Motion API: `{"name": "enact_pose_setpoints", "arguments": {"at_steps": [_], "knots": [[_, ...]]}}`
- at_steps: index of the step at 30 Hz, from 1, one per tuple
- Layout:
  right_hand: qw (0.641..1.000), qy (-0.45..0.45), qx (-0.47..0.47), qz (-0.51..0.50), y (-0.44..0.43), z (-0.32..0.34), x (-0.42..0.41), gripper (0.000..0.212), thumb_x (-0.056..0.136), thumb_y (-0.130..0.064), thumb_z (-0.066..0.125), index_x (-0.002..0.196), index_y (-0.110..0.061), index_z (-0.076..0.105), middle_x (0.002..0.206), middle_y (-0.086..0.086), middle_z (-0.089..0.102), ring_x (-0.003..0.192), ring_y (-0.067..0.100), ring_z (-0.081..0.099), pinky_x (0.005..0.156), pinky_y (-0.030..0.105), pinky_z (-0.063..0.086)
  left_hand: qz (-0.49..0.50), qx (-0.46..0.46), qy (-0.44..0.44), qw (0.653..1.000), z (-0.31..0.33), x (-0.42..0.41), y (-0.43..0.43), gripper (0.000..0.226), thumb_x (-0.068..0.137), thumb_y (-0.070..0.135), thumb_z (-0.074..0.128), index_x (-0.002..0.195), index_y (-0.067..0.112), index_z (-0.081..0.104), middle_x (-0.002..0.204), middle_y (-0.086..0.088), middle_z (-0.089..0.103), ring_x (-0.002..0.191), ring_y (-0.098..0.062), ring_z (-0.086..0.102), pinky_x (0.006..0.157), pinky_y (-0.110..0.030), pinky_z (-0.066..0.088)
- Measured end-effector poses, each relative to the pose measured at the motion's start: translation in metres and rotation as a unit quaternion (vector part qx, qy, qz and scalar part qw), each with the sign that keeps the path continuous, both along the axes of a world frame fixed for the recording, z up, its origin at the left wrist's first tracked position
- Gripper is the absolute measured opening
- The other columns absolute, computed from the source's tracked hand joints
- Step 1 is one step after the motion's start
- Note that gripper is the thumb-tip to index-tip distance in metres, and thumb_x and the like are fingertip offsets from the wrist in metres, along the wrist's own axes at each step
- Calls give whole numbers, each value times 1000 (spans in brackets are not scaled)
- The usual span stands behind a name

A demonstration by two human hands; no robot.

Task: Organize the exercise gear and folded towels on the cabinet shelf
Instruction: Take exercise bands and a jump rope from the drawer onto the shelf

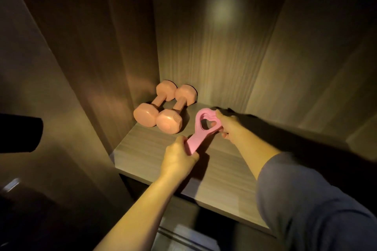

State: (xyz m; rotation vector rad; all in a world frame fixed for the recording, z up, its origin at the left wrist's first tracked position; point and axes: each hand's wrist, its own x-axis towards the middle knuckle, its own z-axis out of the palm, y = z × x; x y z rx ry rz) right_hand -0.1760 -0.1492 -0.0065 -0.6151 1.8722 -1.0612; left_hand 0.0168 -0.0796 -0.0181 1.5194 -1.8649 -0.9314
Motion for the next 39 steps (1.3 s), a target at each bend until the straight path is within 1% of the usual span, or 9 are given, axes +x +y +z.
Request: {"name": "enact_pose_setpoints", "arguments": {"at_steps": [2, 6, 13, 21, 25, 28, 32, 36, 39], "knots": [[1000, 3, -1, 5, -12, -2, -6, 45, 93, -48, 59, 112, -7, 65, 108, 12, 72, 64, 13, 48, 49, 24, 33, 39, -38, 0, 999, -4, -1, -6, 41, 82, 16, 75, 119, 16, 57, 95, 10, 60, 90, -9, 62, 60, -7, 42], [1000, 5, 6, -8, -29, -7, -20, 50, 93, -48, 60, 110, -2, 66, 96, 14, 68, 58, 14, 43, 47, 26, 31, 86, -92, 3, 992, -13, -8, -11, 40, 81, 17, 76, 117, 15, 59, 106, 1, 65, 99, -14, 64, 70, -8, 42], [999, -49, -13, -17, -62, -7, -16, 38, 93, -43, 63, 87, -6, 65, 88, 12, 63, 49, 11, 35, 43, 23, 25, 106, -155, 58, 981, -22, -21, -15, 29, 78, 26, 80, 99, 21, 60, 91, 11, 55, 79, -1, 52, 63, -9, 40], [995, -33, -5, -99, -88, -11, -12, 41, 93, -38, 62, 71, -5, 55, 64, 6, 51, 49, 16, 43, 43, 26, 34, 108, -208, 64, 970, -27, -25, -29, 51, 81, 30, 78, 125, 17, 58, 112, 11, 60, 95, 0, 53, 82, -20, 50], [995, -18, 0, -94, -92, -14, -13, 38, 93, -38, 64, 83, -3, 55, 64, 8, 46, 47, 16, 40, 42, 26, 35, 78, -237, 25, 968, -28, -18, -34, 39, 82, 35, 75, 115, 19, 61, 104, 7, 62, 74, -10, 59, 63, -27, 54], [998, -15, 10, -67, -92, -14, -17, 36, 91, -36, 67, 84, -2, 57, 67, 10, 52, 51, 18, 47, 50, 29, 47, 69, -238, 0, 969, -28, -17, -35, 33, 82, 36, 76, 106, 18, 63, 97, 5, 61, 66, -10, 56, 57, -22, 49], [997, 38, -20, -58, -87, -17, -12, 33, 94, -28, 63, 107, 2, 62, 84, 16, 61, 59, 23, 58, 64, 36, 58, 50, -237, -39, 969, -30, -15, -33, 34, 79, 34, 78, 104, 14, 66, 107, 0, 61, 65, -12, 60, 57, -20, 50], [995, 72, -51, -49, -71, -24, -13, 33, 100, -18, 52, 127, -2, 58, 116, 22, 65, 89, 34, 67, 61, 37, 59, 45, -240, -56, 968, -26, -12, -31, 36, 79, 27, 80, 110, 14, 68, 113, -1, 62, 70, -15, 65, 57, -25, 56], [994, 38, -84, -58, -57, -29, -13, 36, 99, -10, 55, 134, -4, 54, 113, 22, 66, 83, 29, 68, 68, 39, 60, 40, -268, -67, 960, -25, -11, -31, 39, 79, 26, 80, 114, 15, 67, 113, -3, 62, 80, -17, 66, 57, -30, 58]]}}
